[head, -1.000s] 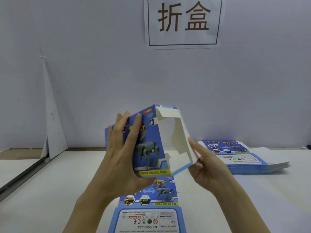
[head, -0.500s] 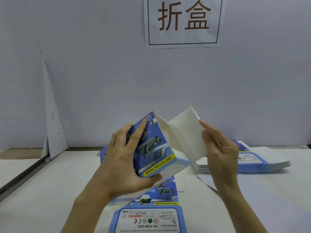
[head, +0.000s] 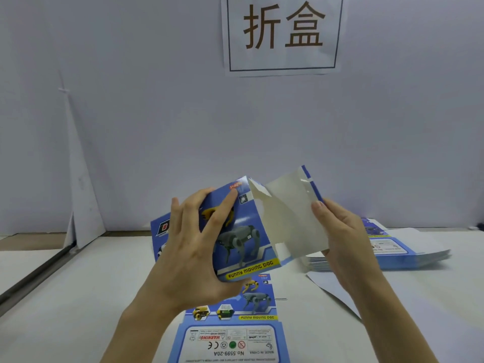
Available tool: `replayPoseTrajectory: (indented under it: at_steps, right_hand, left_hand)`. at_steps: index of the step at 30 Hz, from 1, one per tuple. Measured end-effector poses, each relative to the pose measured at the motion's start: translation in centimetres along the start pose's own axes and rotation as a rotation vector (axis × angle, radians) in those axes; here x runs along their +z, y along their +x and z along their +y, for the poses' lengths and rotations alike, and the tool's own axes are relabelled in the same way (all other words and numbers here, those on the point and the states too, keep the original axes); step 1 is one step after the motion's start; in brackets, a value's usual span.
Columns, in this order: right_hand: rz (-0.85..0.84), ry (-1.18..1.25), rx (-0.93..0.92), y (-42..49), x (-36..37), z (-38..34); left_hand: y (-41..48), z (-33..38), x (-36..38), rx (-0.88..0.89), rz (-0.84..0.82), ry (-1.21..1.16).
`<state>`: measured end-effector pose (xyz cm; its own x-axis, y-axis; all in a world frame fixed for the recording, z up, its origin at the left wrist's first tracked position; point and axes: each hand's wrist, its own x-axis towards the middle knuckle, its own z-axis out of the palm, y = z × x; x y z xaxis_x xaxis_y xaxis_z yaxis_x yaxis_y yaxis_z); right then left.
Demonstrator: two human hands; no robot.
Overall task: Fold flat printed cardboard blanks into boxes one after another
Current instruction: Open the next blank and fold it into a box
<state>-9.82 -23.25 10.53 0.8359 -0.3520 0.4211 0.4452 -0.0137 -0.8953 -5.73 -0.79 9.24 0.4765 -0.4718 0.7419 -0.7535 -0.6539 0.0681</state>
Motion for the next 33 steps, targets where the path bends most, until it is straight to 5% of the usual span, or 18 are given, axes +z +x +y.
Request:
replayPoseTrajectory:
  at_steps: [7,17,27,33]
  right_hand:
    - [-0.214,-0.089,-0.195,-1.6,3.7,0.1]
    - [-0.382,-0.236,-0.248,-2.3,3.7,0.1]
    - [-0.383,-0.468,-0.398,-2.6,3.5,0.0]
    - [-0.484,-0.319,-0.313,-2.4,3.0,0.2]
  left_hand:
    - [0.3,0.9,0.9,0.013,0.038,0.123]
    - [0.2,1.1,0.4,-0.006,0.062,0.139]
    - [0.0,1.3,0.4,0.029,0.095,0.057]
    - [0.3,1.2,0.3,0.031,0.078,0.086]
